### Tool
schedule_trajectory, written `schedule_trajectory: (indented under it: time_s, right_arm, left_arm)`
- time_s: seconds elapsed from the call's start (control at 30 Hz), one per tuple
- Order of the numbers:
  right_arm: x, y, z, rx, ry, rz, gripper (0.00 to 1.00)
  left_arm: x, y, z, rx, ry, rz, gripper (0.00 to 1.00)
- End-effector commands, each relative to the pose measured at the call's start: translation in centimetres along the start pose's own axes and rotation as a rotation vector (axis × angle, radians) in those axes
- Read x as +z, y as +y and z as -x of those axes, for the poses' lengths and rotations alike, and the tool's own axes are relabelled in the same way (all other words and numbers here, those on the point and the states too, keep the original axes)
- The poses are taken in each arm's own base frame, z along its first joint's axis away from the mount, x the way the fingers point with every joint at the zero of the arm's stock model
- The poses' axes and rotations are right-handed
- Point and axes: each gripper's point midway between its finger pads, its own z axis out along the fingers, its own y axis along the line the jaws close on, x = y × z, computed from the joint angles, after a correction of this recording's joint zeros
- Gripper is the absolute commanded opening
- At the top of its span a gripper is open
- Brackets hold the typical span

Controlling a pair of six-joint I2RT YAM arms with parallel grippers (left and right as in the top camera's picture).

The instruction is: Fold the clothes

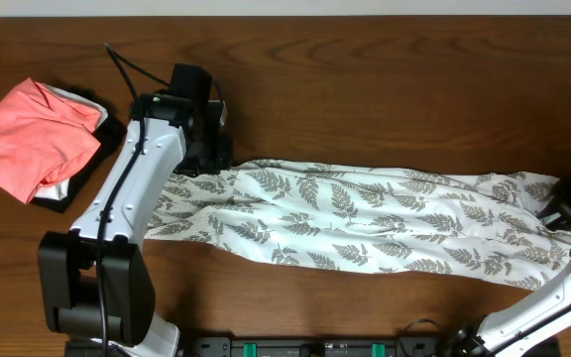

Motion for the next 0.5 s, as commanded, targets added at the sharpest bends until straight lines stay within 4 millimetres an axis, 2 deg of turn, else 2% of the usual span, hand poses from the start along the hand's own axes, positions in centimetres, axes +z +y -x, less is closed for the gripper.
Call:
schedule_trajectory:
  time_s: [0.0, 0.1, 0.23, 0.33, 0.47]
  right_arm:
    - [-3.3, 1.1, 0.8, -0.018, -0.063, 0.048, 0.24]
    - [-4.2, 1.2, 0.5, -0.022, -0.058, 0.047, 0.25]
    - [-3.5, 1.4, 0.4, -0.040, -0.049, 0.044, 0.25]
    - [-2.0, 1.7, 0.2, -0.053, -0.039, 0.039, 0.25]
    - [1.2, 1.9, -1.0, -0.066, 0.009, 0.029, 0.25]
  left_arm:
    - [0.1, 0.0, -0.2, -0.008, 0.006, -0.009, 0.08]
    - [0.1, 0.0, -0.2, -0.008, 0.005, -0.009, 0.08]
    - [0.1, 0.0, -0.2, -0.008, 0.005, -0.009, 0.08]
    - [0.1, 0.0, -0.2, -0.008, 0.005, -0.009, 0.09]
    - [0.1, 0.0, -0.2, -0.008, 0.006, -0.009, 0.09]
